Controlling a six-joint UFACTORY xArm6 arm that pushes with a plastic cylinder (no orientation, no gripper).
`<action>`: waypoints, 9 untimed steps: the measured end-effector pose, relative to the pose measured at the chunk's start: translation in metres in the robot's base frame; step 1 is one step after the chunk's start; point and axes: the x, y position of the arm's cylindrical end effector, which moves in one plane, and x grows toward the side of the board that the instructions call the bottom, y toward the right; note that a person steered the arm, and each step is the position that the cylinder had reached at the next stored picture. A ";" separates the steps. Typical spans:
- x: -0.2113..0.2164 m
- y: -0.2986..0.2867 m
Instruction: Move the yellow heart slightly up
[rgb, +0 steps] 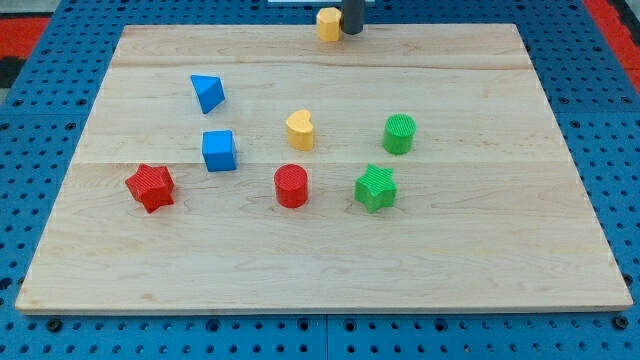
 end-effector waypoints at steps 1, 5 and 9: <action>0.014 0.008; 0.143 -0.092; 0.270 -0.078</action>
